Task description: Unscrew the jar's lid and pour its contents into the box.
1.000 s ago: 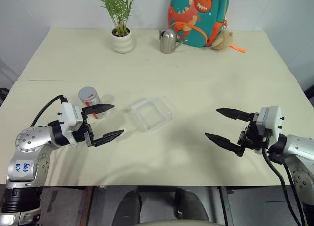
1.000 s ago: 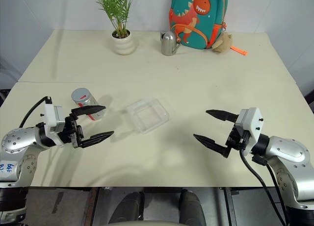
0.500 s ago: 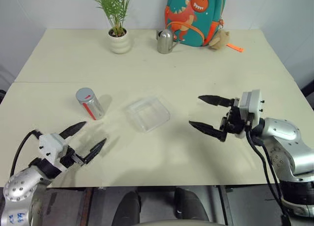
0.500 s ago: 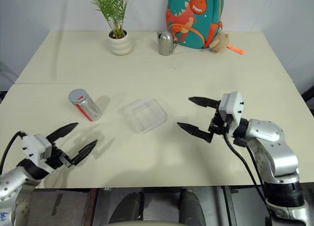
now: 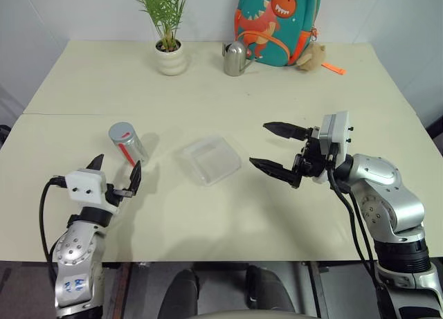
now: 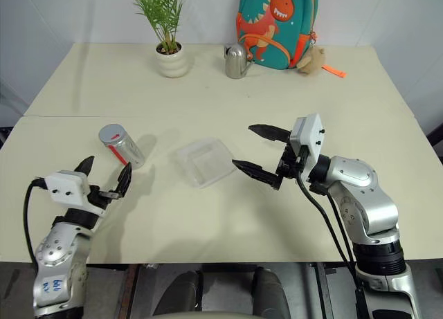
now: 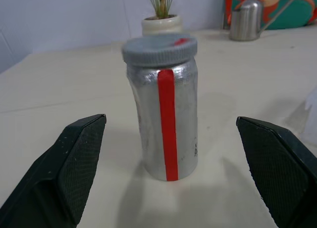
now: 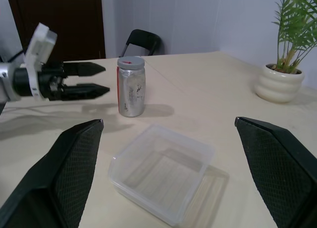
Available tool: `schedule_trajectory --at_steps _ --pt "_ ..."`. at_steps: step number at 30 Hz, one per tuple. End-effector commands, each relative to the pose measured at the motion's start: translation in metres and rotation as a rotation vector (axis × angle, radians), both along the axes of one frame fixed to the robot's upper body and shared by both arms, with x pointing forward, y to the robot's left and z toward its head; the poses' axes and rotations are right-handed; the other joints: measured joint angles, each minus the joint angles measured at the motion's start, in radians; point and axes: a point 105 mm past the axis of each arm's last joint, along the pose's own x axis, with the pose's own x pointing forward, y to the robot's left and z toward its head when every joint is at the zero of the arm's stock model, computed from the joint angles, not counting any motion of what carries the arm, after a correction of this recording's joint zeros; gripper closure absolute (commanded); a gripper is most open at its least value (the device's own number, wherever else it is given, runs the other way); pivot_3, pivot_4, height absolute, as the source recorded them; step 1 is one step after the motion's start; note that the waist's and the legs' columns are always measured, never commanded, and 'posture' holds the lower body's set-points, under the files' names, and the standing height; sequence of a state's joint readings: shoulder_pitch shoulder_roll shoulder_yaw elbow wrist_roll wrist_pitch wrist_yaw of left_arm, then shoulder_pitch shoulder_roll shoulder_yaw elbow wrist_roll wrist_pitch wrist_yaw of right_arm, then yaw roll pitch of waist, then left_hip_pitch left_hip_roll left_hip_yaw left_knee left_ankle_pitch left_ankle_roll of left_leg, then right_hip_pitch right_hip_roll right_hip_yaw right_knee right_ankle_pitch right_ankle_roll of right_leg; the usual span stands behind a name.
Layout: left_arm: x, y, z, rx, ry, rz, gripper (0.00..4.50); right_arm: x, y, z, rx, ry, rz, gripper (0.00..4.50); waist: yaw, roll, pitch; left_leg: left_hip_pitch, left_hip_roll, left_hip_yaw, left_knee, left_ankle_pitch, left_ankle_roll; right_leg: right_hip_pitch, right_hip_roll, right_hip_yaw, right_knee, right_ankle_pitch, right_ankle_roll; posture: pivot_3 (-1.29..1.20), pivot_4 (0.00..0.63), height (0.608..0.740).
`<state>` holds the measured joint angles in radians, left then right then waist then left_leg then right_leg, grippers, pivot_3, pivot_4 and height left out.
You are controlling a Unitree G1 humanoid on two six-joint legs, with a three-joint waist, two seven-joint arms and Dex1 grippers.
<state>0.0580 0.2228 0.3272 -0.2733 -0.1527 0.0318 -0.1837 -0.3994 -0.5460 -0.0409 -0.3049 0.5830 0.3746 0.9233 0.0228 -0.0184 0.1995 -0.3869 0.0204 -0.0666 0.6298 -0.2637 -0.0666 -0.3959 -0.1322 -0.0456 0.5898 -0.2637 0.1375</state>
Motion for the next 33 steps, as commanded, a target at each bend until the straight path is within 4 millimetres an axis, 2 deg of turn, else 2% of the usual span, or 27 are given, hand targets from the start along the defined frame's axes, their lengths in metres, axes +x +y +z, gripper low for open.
schedule_trajectory --at_steps 1,10,17,20,26,27,29,33 --pt "0.005 0.000 0.006 0.015 -0.060 0.047 0.01 -0.010 0.007 0.006 0.007 -0.026 0.041 0.00 0.001 0.000 0.000 0.000 0.000 0.000 0.000 0.000 0.000 0.000 0.000 0.000 0.000 0.000 0.000 0.00 0.150 0.740" --pt "0.044 -0.015 0.003 -0.005 -0.085 0.006 0.01 -0.010 0.009 0.007 0.015 -0.029 0.030 0.00 0.003 0.000 0.000 0.000 0.000 0.000 0.001 0.000 -0.001 0.000 0.000 0.000 0.000 0.001 0.000 0.00 0.150 0.740" --pt "0.066 -0.014 0.012 0.014 -0.096 0.037 0.01 -0.011 0.011 0.005 0.025 -0.028 0.021 0.00 0.000 0.000 0.000 -0.001 0.000 0.000 0.000 0.000 -0.001 0.000 0.000 0.000 -0.001 0.001 0.001 0.00 0.150 0.740" --pt "0.069 -0.010 0.011 -0.003 -0.086 0.067 0.60 -0.011 0.010 0.003 0.030 -0.024 0.016 0.00 0.001 0.000 0.000 -0.001 0.000 0.000 0.000 0.000 -0.001 0.000 0.000 0.000 -0.001 0.001 0.001 0.00 0.150 0.740" --pt "0.071 -0.009 0.007 -0.066 -0.057 0.049 2.40 -0.012 0.010 0.000 0.032 -0.016 0.009 0.00 0.002 0.000 0.000 0.000 0.000 0.000 0.001 0.000 -0.001 0.000 0.000 0.000 0.000 0.001 0.001 0.00 0.150 0.740" --pt "0.071 -0.012 0.007 -0.078 -0.054 0.026 2.55 -0.012 0.011 0.001 0.032 -0.017 0.010 0.00 0.001 0.000 0.000 0.000 0.000 0.000 0.001 0.000 -0.001 0.000 0.000 0.000 0.000 0.001 0.001 0.00 0.150 0.740" --pt "0.068 -0.024 0.012 -0.014 -0.072 -0.064 2.55 -0.013 0.016 0.009 0.044 -0.028 0.019 0.00 0.001 0.000 0.000 0.000 0.000 0.000 0.001 0.000 -0.001 0.000 0.000 0.000 0.000 0.001 0.001 0.00 0.150 0.740" --pt "0.058 -0.038 0.038 0.059 -0.150 -0.261 2.55 -0.009 0.038 0.036 0.054 -0.041 0.048 0.00 -0.004 0.001 0.001 -0.001 0.000 0.001 0.000 0.001 -0.002 -0.001 0.000 0.001 0.000 0.002 0.000 0.00 0.150 0.740"
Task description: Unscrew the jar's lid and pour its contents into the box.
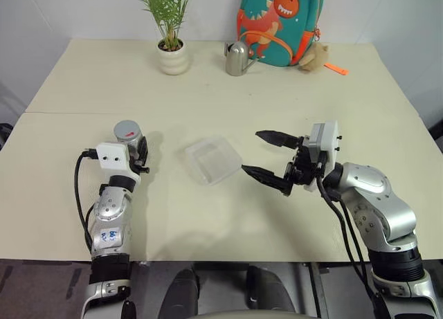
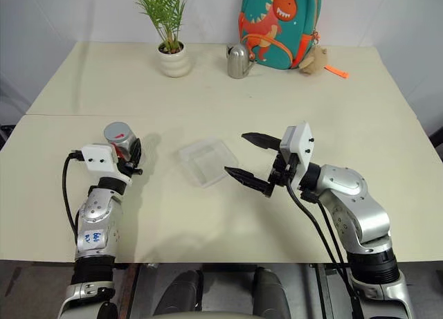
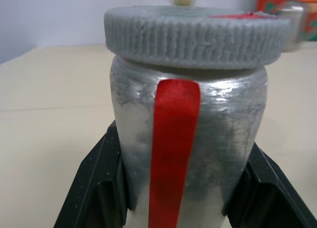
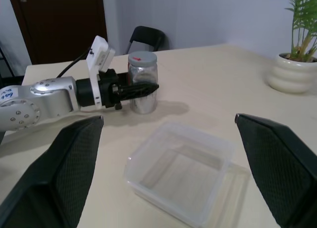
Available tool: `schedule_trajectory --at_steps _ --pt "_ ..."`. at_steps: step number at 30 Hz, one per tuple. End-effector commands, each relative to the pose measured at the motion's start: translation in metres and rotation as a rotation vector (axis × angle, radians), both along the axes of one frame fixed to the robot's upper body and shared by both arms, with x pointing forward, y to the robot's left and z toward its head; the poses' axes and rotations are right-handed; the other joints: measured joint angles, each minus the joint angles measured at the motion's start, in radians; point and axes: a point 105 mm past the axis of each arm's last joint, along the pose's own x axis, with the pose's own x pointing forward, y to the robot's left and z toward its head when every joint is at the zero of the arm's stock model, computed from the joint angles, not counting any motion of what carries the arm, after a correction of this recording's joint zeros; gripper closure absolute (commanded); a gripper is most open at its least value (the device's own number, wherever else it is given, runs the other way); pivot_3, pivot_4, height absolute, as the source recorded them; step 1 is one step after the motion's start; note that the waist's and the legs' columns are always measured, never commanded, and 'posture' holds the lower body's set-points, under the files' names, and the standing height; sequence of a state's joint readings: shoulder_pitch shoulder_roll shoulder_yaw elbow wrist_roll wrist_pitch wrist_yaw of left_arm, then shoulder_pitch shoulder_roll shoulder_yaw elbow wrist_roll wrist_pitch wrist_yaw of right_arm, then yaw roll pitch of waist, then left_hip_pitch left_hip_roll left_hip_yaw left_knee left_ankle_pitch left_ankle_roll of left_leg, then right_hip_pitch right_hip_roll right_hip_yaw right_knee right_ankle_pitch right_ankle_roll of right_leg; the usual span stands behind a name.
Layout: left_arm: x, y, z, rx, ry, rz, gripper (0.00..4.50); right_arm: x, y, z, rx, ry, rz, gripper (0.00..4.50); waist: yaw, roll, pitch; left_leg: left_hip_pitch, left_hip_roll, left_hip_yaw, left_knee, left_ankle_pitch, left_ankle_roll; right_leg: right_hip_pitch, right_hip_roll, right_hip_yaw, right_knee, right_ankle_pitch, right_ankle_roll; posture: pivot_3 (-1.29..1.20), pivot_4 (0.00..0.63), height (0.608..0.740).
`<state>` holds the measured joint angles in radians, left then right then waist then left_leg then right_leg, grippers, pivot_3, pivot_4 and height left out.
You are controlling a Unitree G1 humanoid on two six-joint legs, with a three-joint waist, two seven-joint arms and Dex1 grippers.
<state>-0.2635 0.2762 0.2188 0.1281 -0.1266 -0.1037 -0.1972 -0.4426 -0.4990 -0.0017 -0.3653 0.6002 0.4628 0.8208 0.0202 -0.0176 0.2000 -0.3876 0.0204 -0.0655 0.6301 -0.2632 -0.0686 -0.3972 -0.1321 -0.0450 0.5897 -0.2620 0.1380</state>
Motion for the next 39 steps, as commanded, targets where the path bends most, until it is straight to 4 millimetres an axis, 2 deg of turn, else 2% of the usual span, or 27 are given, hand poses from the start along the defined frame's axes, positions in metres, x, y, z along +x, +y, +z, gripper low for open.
schedule_trajectory --at_steps 1,6,12,18,28,31,35,39 --pt "-0.013 -0.017 0.041 0.052 -0.127 -0.207 2.55 -0.006 0.024 0.029 0.003 -0.054 0.049 0.00 -0.002 0.000 0.000 0.000 0.001 0.000 0.000 0.000 0.000 0.000 0.000 0.000 0.000 0.000 0.000 0.00 0.150 0.740" --pt "-0.034 -0.040 0.069 0.089 -0.075 -0.569 2.55 -0.004 0.056 0.041 -0.003 -0.020 0.107 0.00 -0.011 0.000 0.000 0.000 0.004 0.000 -0.002 -0.001 -0.001 -0.001 0.003 -0.001 0.000 -0.002 -0.004 0.00 0.150 0.740" --pt "-0.047 -0.055 0.087 0.092 0.017 -0.779 2.55 0.005 0.091 0.050 0.018 -0.037 0.124 0.00 -0.025 0.001 0.001 -0.002 0.004 0.000 -0.002 -0.001 0.000 -0.002 0.004 -0.001 0.003 -0.001 -0.003 0.00 0.150 0.740" --pt "-0.049 -0.075 0.086 0.071 0.021 -0.838 2.55 0.011 0.116 0.046 0.007 -0.018 0.144 0.00 -0.025 0.001 0.001 -0.002 0.005 0.001 -0.003 -0.001 0.000 -0.004 0.005 0.000 0.003 -0.001 -0.003 0.00 0.150 0.740" --pt "-0.050 -0.080 0.079 0.077 0.040 -0.847 2.55 0.014 0.122 0.048 0.005 -0.023 0.155 0.00 -0.025 0.001 0.001 -0.004 0.006 0.007 -0.003 -0.001 0.000 -0.012 0.006 0.007 0.007 -0.001 -0.003 0.00 0.150 0.740" --pt "-0.050 -0.081 0.079 0.077 0.038 -0.848 2.55 0.010 0.122 0.046 -0.001 -0.017 0.182 0.62 -0.025 0.001 0.001 -0.004 0.007 0.008 -0.003 -0.001 0.000 -0.012 0.007 0.008 0.007 -0.001 -0.003 0.00 0.150 0.740" --pt "-0.052 -0.083 0.079 0.086 0.041 -0.868 2.55 0.007 0.120 0.048 0.002 -0.023 0.202 1.89 -0.026 0.001 0.001 -0.004 0.007 0.009 -0.003 -0.001 0.000 -0.013 0.007 0.009 0.007 -0.001 -0.003 0.00 0.150 0.740" --pt "-0.058 -0.084 0.073 0.114 0.064 -0.939 2.55 0.005 0.109 0.056 0.013 -0.030 0.224 1.94 -0.025 0.001 0.001 -0.004 0.007 0.009 -0.003 -0.001 0.000 -0.013 0.007 0.009 0.007 -0.001 -0.003 0.00 0.150 0.740"
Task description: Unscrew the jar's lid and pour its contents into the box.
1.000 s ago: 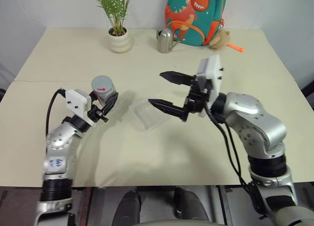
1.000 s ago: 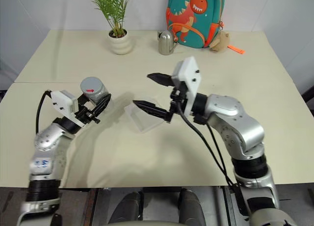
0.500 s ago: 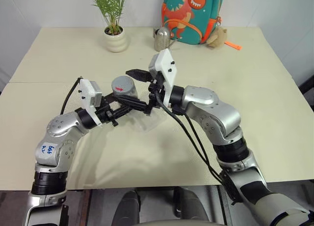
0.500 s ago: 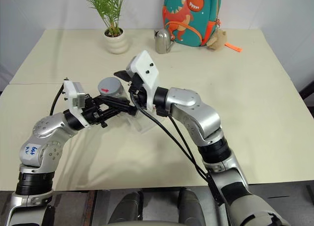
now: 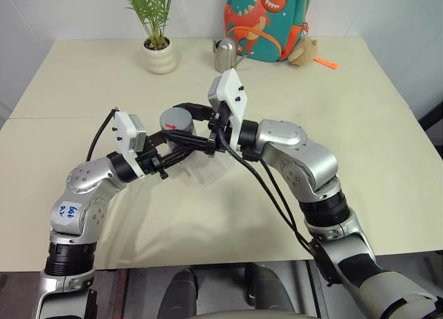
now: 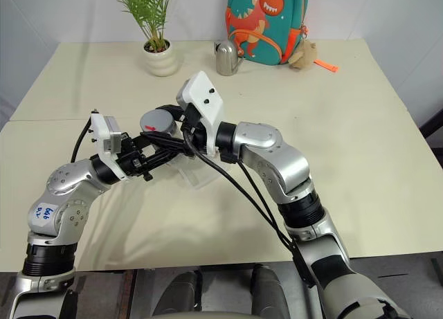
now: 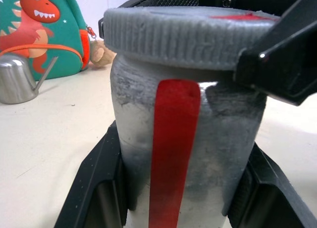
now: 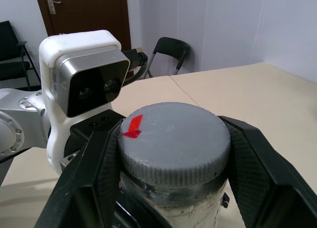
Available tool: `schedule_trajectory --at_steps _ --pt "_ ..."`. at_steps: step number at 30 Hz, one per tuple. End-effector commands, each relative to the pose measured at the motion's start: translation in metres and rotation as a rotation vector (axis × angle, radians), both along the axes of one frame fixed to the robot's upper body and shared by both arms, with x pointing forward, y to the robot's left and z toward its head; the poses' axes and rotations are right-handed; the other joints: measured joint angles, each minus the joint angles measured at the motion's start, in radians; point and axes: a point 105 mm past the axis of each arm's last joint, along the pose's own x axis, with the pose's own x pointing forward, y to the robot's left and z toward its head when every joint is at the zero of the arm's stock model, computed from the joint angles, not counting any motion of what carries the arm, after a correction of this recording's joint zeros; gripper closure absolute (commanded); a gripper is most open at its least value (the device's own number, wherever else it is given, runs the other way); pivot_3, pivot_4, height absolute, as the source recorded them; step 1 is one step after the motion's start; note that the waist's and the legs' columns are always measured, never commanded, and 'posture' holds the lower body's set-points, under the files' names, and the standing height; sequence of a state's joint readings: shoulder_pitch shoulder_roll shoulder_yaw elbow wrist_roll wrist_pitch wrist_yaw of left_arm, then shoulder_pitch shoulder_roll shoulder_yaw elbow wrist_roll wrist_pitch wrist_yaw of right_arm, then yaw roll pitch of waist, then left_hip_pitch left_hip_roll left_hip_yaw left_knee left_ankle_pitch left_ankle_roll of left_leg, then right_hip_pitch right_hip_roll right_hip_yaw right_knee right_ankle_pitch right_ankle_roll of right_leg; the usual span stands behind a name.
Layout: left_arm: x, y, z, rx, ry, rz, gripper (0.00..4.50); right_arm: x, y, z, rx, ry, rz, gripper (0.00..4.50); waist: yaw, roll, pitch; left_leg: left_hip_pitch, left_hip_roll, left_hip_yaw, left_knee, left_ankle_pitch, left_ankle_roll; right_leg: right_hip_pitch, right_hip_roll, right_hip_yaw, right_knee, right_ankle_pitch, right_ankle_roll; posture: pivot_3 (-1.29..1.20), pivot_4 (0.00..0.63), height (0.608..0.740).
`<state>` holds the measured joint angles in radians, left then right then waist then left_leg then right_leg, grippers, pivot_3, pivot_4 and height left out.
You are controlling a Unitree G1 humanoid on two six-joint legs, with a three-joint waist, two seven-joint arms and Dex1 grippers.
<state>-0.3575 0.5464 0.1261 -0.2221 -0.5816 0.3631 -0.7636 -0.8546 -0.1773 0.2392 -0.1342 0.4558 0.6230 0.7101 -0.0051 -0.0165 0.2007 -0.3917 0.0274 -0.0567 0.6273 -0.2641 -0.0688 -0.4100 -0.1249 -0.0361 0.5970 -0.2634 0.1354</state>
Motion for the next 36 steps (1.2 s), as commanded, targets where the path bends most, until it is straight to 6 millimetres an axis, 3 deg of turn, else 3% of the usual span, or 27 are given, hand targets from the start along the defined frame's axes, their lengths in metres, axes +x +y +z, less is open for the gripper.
schedule_trajectory --at_steps 1,7,11,19,22,25,31,36 --pt "-0.013 -0.007 0.003 0.024 -0.026 -0.113 2.55 -0.016 -0.011 0.023 0.036 -0.077 0.085 1.94 0.000 0.000 0.000 0.000 0.000 0.000 0.000 0.000 0.000 0.000 0.000 0.000 0.000 0.000 0.000 0.00 0.150 0.740" --pt "-0.025 -0.023 -0.003 0.138 -0.038 -0.376 2.55 -0.057 -0.031 0.019 -0.160 -0.100 0.519 1.94 0.003 0.000 0.000 -0.001 0.000 0.001 0.001 0.000 0.001 0.000 0.000 0.000 -0.001 0.000 0.001 0.00 0.150 0.740" --pt "-0.031 -0.035 -0.001 0.140 -0.037 -0.508 2.55 -0.057 -0.035 0.028 -0.190 -0.102 0.615 1.94 -0.006 0.000 0.000 0.000 0.001 0.001 0.001 0.000 0.001 0.000 0.002 0.001 -0.001 0.001 0.000 0.00 0.150 0.740" --pt "-0.028 -0.034 0.002 0.114 -0.042 -0.500 2.55 -0.047 -0.039 0.027 -0.210 -0.082 0.589 1.94 -0.020 0.000 0.000 0.001 0.003 0.003 0.001 -0.001 0.001 -0.001 0.005 0.006 -0.001 0.000 0.000 0.00 0.150 0.740" --pt "-0.022 -0.025 0.002 0.125 -0.044 -0.455 2.55 -0.040 -0.045 0.016 -0.246 -0.052 0.537 0.94 -0.019 0.000 0.000 0.001 0.003 0.005 0.001 -0.001 0.001 -0.001 0.005 0.007 0.000 0.001 0.000 0.00 0.150 0.740" --pt "-0.018 -0.017 0.005 0.138 -0.046 -0.419 2.55 -0.030 -0.049 0.024 -0.170 -0.053 0.453 0.04 -0.020 0.000 0.000 0.001 0.003 0.005 0.002 -0.001 0.001 -0.001 0.005 0.008 0.000 0.001 0.001 0.00 0.150 0.740" --pt "-0.010 -0.010 0.007 0.140 -0.056 -0.350 2.55 -0.019 -0.057 0.030 -0.135 -0.101 0.326 0.04 -0.020 0.000 0.000 0.001 0.003 0.008 0.001 -0.001 0.001 -0.003 0.006 0.012 0.000 0.001 0.002 0.00 0.150 0.740" --pt "-0.010 -0.017 0.005 0.132 -0.051 -0.366 2.55 -0.020 -0.042 0.026 -0.128 -0.130 0.247 0.04 -0.020 0.000 0.000 0.001 0.003 0.009 0.001 -0.001 0.001 -0.003 0.006 0.013 -0.001 0.002 0.002 0.00 0.150 0.740"
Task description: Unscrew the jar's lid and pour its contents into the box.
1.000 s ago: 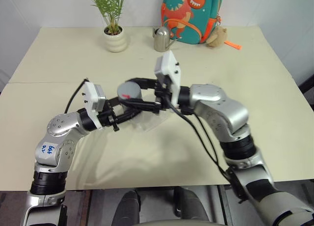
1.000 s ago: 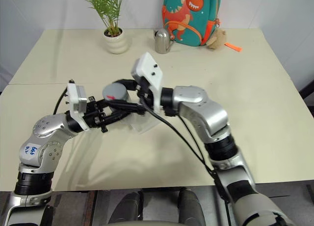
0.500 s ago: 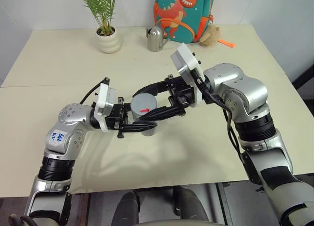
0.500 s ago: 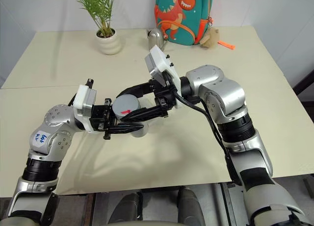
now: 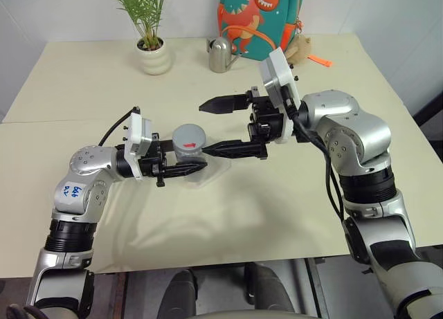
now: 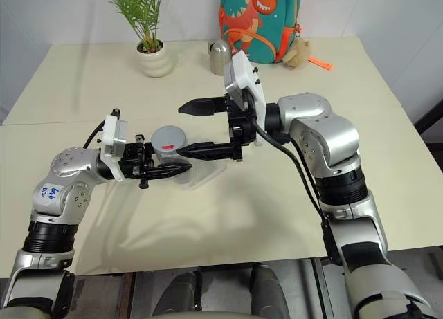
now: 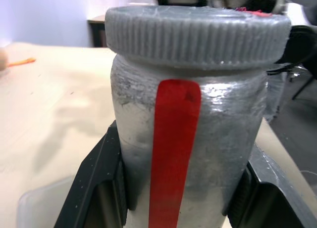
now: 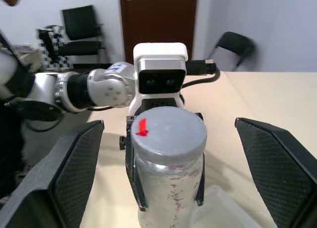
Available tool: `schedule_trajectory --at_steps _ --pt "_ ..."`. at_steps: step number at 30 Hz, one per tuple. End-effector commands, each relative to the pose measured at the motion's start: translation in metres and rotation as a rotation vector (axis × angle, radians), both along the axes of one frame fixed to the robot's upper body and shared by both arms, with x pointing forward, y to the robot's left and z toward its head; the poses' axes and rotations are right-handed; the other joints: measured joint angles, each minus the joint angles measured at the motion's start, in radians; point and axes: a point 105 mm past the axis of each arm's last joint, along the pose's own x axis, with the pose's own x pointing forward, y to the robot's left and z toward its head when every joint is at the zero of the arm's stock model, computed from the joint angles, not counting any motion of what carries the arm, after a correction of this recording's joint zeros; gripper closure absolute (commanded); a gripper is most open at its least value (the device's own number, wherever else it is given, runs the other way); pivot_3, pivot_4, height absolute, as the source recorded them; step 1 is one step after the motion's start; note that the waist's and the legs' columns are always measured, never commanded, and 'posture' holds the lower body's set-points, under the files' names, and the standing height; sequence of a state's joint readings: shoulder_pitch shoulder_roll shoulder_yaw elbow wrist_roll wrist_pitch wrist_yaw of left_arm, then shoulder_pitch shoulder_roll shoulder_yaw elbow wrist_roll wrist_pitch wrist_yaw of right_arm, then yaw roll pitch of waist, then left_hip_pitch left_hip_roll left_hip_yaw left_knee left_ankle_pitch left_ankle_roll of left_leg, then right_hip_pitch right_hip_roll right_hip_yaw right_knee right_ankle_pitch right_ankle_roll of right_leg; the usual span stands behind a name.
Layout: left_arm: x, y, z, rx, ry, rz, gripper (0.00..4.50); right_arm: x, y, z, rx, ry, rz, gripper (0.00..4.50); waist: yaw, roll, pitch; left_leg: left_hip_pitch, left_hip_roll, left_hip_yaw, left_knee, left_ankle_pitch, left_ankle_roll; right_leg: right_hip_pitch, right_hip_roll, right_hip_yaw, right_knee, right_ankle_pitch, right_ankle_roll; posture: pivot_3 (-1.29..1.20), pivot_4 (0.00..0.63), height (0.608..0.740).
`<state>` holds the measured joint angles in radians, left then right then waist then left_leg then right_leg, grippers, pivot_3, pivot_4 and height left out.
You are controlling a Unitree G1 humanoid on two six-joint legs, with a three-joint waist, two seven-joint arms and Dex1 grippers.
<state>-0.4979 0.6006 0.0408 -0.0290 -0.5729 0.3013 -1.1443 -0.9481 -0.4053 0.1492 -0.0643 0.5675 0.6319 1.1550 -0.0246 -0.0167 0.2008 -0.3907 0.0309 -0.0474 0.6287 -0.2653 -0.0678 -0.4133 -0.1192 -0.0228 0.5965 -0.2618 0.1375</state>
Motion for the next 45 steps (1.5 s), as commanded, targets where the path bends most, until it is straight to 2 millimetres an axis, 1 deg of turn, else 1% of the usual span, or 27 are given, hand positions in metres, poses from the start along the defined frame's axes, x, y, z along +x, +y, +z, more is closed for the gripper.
schedule_trajectory --at_steps 1,7,11,14,18,22,26,28,31,34,36,38,42,45 --pt "-0.003 -0.006 0.010 -0.010 -0.054 -0.019 2.55 -0.005 0.011 0.006 0.011 -0.085 -0.041 0.04 -0.001 0.000 0.000 0.000 0.000 0.000 0.000 0.000 0.000 0.000 0.000 0.000 0.000 0.000 0.000 0.00 0.150 0.740" --pt "0.000 -0.005 0.010 -0.001 -0.052 -0.026 2.55 -0.003 0.026 0.001 -0.003 -0.071 -0.041 0.04 -0.001 0.000 0.000 0.001 0.000 0.001 0.000 0.000 0.000 0.000 0.000 0.001 0.001 0.000 0.000 0.00 0.150 0.740" --pt "0.000 -0.007 0.013 0.000 -0.059 -0.035 2.55 0.000 0.032 -0.002 -0.021 -0.073 -0.029 0.04 -0.001 0.000 0.000 0.001 0.000 0.001 0.001 0.000 0.000 0.000 0.000 0.002 0.001 0.001 0.000 0.00 0.150 0.740" --pt "0.000 -0.009 0.014 -0.002 -0.063 -0.041 2.55 0.001 0.036 0.001 -0.011 -0.056 -0.013 0.04 -0.001 0.000 0.000 0.001 0.000 0.001 0.001 0.000 0.000 0.000 0.001 0.002 0.001 0.001 0.000 0.00 0.150 0.740" --pt "-0.001 -0.010 0.012 -0.002 -0.062 -0.044 2.55 0.014 0.034 0.012 0.019 -0.067 -0.045 0.04 -0.001 0.000 0.000 0.001 0.000 0.001 0.001 0.000 0.000 0.000 0.001 0.002 0.001 0.001 0.000 0.00 0.150 0.740" --pt "-0.002 -0.009 0.009 0.007 -0.056 -0.043 2.55 0.023 0.023 0.016 0.017 -0.078 -0.072 0.04 -0.002 0.000 0.000 0.001 0.000 0.001 0.001 0.000 0.000 0.000 0.001 0.002 0.001 0.001 0.000 0.00 0.150 0.740" --pt "-0.002 -0.009 0.009 0.001 -0.059 -0.041 2.55 0.031 0.007 0.012 0.006 -0.075 -0.104 0.04 -0.001 0.000 0.000 0.001 0.000 0.002 0.001 0.000 0.000 0.000 0.001 0.002 0.000 0.001 0.001 0.00 0.150 0.740" --pt "-0.002 -0.010 0.009 -0.001 -0.059 -0.041 2.55 0.038 -0.007 0.010 0.001 -0.068 -0.147 0.04 0.000 0.000 0.000 0.001 0.000 0.002 0.001 0.000 0.000 0.000 0.001 0.002 0.000 0.001 0.001 0.00 0.150 0.740" --pt "-0.003 -0.010 0.009 -0.002 -0.060 -0.040 2.55 0.043 -0.022 0.011 0.005 -0.054 -0.189 0.04 -0.001 0.000 0.000 0.001 0.000 0.002 0.001 0.000 0.000 0.000 0.001 0.002 0.000 0.001 0.001 0.00 0.150 0.740" --pt "-0.003 -0.009 0.008 -0.004 -0.059 -0.035 2.55 0.044 -0.044 0.010 -0.001 -0.035 -0.226 0.04 0.005 0.000 0.000 0.001 0.000 0.002 0.001 0.000 0.000 0.000 0.001 0.002 0.000 0.001 0.001 0.00 0.150 0.740" --pt "-0.003 -0.008 0.008 -0.003 -0.061 -0.034 2.55 0.040 -0.055 0.008 -0.008 -0.020 -0.229 0.04 0.014 0.000 0.000 0.000 0.000 0.003 0.001 0.000 0.000 0.000 0.001 0.003 -0.002 0.001 0.002 0.00 0.150 0.740" --pt "-0.002 -0.007 0.008 0.009 -0.067 -0.034 2.55 0.032 -0.062 0.009 0.005 0.009 -0.204 0.04 0.017 0.000 0.000 0.000 0.000 0.003 0.001 0.000 0.000 0.000 0.001 0.003 -0.002 0.001 0.002 0.00 0.150 0.740" --pt "-0.001 -0.005 0.009 0.009 -0.069 -0.027 2.55 0.016 -0.062 0.012 0.017 0.045 -0.116 0.04 0.006 0.000 0.000 0.001 0.000 0.005 0.001 0.000 0.000 -0.001 0.001 0.005 -0.002 0.001 0.002 0.00 0.150 0.740" --pt "0.000 -0.006 0.009 0.007 -0.067 -0.027 2.55 0.006 -0.047 0.016 0.026 0.032 -0.059 0.04 0.003 0.000 0.000 0.001 0.000 0.005 0.001 -0.001 0.002 0.000 0.001 0.005 -0.002 0.002 0.002 0.00 0.150 0.740"
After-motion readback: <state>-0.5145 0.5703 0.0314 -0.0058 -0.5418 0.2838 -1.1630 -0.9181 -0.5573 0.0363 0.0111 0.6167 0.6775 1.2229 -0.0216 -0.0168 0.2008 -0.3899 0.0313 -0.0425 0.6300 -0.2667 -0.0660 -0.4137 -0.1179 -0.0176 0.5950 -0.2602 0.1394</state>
